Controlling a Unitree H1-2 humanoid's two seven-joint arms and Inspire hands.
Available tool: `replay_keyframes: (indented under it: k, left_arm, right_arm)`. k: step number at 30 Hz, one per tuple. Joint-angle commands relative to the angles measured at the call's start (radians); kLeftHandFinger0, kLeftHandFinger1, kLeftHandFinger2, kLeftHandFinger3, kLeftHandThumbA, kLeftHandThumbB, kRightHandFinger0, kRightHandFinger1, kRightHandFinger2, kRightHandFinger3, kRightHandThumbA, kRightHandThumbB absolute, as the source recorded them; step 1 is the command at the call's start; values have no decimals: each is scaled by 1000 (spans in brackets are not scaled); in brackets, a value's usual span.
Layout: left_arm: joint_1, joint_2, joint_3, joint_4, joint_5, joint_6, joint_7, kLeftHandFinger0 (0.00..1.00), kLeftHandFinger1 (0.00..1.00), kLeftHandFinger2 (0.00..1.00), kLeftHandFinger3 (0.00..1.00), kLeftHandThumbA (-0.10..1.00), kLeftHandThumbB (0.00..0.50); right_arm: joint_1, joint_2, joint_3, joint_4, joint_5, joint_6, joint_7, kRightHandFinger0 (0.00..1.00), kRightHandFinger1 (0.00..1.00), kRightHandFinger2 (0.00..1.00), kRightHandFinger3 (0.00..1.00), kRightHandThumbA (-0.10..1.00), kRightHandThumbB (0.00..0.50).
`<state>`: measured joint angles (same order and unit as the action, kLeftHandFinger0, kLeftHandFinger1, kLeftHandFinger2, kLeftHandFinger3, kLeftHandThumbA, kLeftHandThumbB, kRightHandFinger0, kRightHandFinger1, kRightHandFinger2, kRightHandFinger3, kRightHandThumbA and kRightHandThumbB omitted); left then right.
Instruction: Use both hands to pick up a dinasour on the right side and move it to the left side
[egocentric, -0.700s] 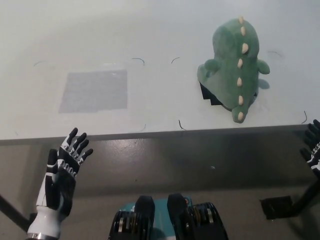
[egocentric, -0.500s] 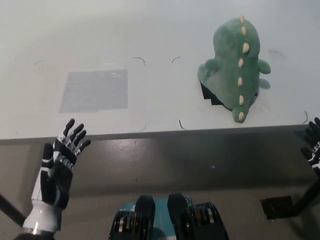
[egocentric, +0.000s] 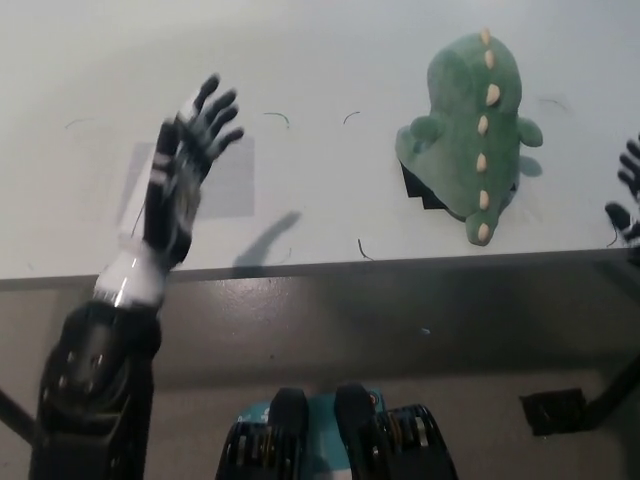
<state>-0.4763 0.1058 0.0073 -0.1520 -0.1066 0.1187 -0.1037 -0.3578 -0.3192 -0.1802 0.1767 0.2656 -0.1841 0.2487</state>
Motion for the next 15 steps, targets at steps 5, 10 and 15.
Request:
replay_keyframes:
  k: [5,10,15]
  left_arm:
    - [-190,-31,-11,189,39,19,24,1000,1000,1000,1000,1000,365]
    - [-263,-32,-24,284,39,-5,-1,1000,1000,1000,1000,1000,384]
    - [-376,-37,-35,384,55,11,2,1000,1000,1000,1000,1000,332]
  right_arm:
    - [-155,-27,-2,45,-44,3,-35,1000,1000,1000,1000,1000,500]
    - [-189,-37,8,-7,-46,83,-29,1000,1000,1000,1000,1000,500]
    - [-233,-67,9,-132,-36,225,-32,1000,1000,1000,1000,1000,422]
